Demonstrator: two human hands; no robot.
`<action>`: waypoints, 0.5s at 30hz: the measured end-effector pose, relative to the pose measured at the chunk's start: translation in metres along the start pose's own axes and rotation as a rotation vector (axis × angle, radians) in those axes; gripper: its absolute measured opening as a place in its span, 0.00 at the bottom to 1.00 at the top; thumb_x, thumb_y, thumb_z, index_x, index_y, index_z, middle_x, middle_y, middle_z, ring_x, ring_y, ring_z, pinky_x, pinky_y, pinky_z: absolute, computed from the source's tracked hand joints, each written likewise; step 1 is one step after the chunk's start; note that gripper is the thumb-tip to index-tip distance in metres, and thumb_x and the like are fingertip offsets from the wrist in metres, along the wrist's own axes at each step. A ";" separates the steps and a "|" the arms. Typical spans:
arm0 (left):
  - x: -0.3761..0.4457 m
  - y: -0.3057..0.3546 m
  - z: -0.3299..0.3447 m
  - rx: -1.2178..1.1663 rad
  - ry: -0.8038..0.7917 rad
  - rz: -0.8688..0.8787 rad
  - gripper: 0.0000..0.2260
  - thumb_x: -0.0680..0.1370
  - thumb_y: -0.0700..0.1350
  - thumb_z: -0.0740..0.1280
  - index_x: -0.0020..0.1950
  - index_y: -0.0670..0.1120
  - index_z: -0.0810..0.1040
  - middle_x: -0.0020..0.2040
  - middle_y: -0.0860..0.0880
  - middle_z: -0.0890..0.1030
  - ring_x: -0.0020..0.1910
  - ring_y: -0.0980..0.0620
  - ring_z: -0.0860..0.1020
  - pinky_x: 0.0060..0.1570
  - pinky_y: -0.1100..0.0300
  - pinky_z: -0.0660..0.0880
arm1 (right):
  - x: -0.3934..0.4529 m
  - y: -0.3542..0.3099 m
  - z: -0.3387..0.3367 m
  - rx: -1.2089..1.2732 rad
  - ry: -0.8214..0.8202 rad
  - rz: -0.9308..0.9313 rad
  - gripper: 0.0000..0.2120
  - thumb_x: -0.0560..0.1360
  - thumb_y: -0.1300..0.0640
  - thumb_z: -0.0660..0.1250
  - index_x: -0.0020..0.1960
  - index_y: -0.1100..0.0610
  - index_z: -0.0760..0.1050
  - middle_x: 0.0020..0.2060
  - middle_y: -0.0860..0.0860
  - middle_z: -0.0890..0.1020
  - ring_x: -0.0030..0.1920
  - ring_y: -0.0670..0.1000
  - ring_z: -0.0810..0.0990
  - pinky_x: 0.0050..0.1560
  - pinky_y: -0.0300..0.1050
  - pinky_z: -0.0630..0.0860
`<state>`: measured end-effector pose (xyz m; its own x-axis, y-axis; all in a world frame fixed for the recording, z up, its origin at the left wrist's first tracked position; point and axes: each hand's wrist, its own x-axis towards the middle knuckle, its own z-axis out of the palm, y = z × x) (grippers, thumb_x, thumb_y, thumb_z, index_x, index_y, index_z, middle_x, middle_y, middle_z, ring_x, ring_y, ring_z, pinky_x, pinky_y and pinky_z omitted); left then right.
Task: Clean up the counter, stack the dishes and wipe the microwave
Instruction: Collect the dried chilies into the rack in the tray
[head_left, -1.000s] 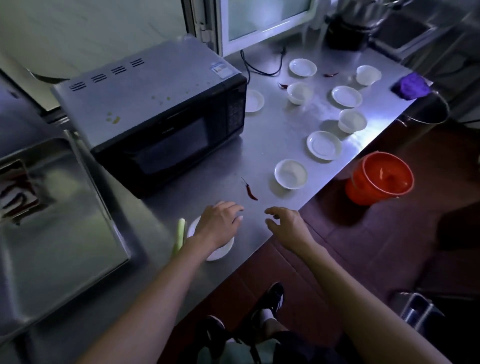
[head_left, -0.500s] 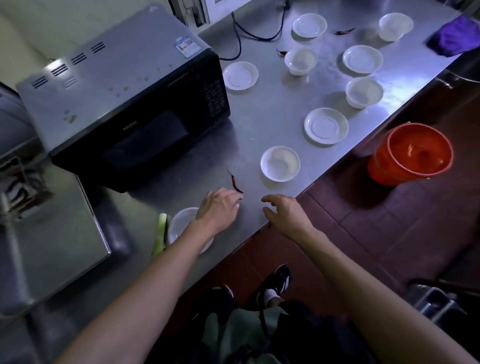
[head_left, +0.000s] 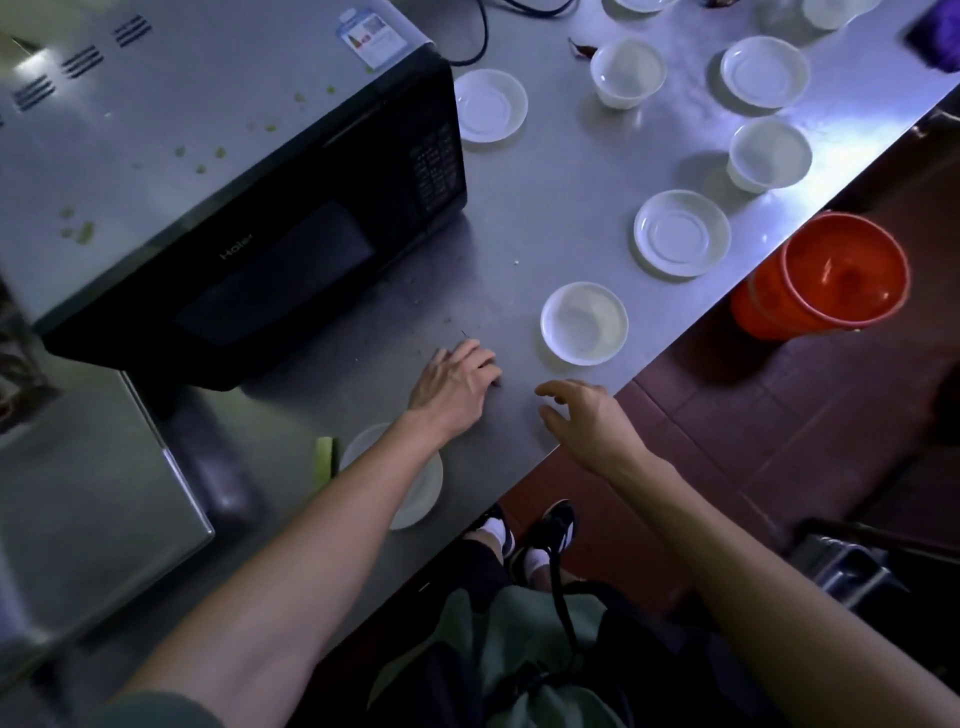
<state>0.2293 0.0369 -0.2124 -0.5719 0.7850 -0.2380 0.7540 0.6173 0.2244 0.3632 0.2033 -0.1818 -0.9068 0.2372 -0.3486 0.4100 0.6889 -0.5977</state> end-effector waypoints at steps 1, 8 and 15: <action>0.003 -0.003 0.002 0.023 -0.001 0.014 0.13 0.78 0.39 0.61 0.57 0.49 0.81 0.62 0.52 0.77 0.68 0.49 0.68 0.58 0.54 0.64 | 0.002 0.000 0.001 -0.003 0.006 0.013 0.14 0.78 0.57 0.66 0.64 0.54 0.79 0.57 0.53 0.82 0.56 0.55 0.80 0.53 0.50 0.77; 0.018 -0.023 0.010 0.133 0.012 0.084 0.10 0.82 0.47 0.60 0.55 0.48 0.80 0.54 0.49 0.79 0.58 0.46 0.72 0.55 0.51 0.66 | 0.015 -0.010 0.006 0.000 0.071 0.019 0.13 0.78 0.59 0.67 0.62 0.56 0.80 0.56 0.53 0.84 0.53 0.54 0.82 0.52 0.44 0.75; 0.017 -0.018 0.010 0.066 0.039 -0.004 0.09 0.83 0.49 0.56 0.54 0.48 0.74 0.54 0.49 0.76 0.57 0.45 0.72 0.54 0.51 0.64 | 0.017 -0.014 -0.001 0.041 0.093 0.025 0.14 0.78 0.59 0.67 0.63 0.55 0.80 0.55 0.54 0.84 0.54 0.54 0.82 0.53 0.47 0.77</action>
<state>0.2094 0.0392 -0.2302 -0.5859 0.7849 -0.2018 0.7706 0.6166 0.1609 0.3417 0.1988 -0.1784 -0.9008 0.3174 -0.2964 0.4343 0.6538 -0.6196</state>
